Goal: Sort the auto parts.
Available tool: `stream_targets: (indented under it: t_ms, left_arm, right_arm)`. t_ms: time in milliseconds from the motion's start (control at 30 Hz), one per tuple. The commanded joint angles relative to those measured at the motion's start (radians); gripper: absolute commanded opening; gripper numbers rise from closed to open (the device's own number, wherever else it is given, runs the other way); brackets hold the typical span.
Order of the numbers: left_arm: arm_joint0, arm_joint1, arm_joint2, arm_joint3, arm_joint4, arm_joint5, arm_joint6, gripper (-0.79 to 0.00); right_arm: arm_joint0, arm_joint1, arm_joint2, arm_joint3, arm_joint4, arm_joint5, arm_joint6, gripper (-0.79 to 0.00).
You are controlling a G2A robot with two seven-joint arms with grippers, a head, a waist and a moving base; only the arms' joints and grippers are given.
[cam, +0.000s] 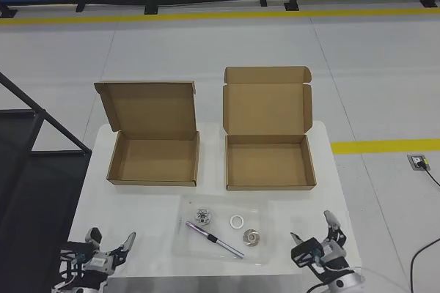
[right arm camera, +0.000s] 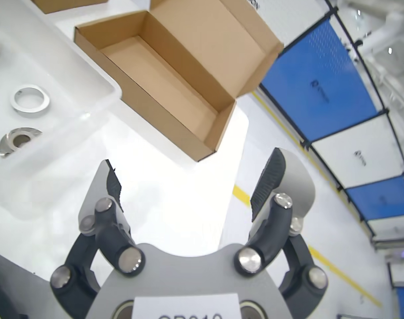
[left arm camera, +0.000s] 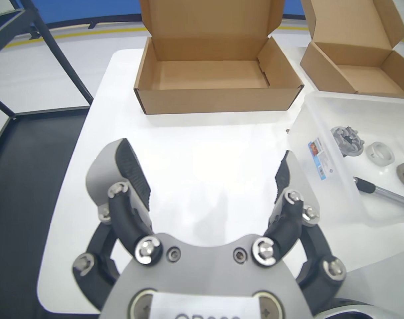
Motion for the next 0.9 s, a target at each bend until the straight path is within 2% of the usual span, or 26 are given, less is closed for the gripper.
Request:
stream_targets:
  t_ms: [0, 67, 267, 667, 767, 867]
  left_arm:
    - [0.013, -0.001, -0.009, -0.001, -0.002, -0.008, 0.018, 0.000]
    - [0.028, 0.000, -0.017, -0.002, 0.004, -0.032, 0.044, 0.000]
    - [0.033, 0.000, -0.020, -0.001, 0.005, -0.042, 0.054, 0.000]
    - [0.033, 0.000, -0.020, -0.001, 0.005, -0.042, 0.054, 0.000]
    - [0.029, -0.001, -0.017, -0.005, -0.001, -0.049, 0.050, 0.000]
    - [0.023, -0.004, -0.019, -0.014, -0.030, -0.039, 0.032, 0.000]
  right_arm:
    - [0.030, 0.000, -0.046, -0.024, -0.112, -0.055, 0.041, 0.000]
    - [0.065, -0.003, -0.106, -0.044, -0.222, -0.087, 0.086, 0.000]
    - [0.159, -0.022, -0.255, -0.059, -0.338, -0.178, 0.216, 0.000]
    - [0.159, -0.022, -0.255, -0.059, -0.338, -0.178, 0.216, 0.000]
    - [0.170, -0.021, -0.269, -0.061, -0.334, -0.202, 0.147, 0.000]
    - [0.231, -0.031, -0.293, -0.035, -0.175, -0.286, 0.071, 0.000]
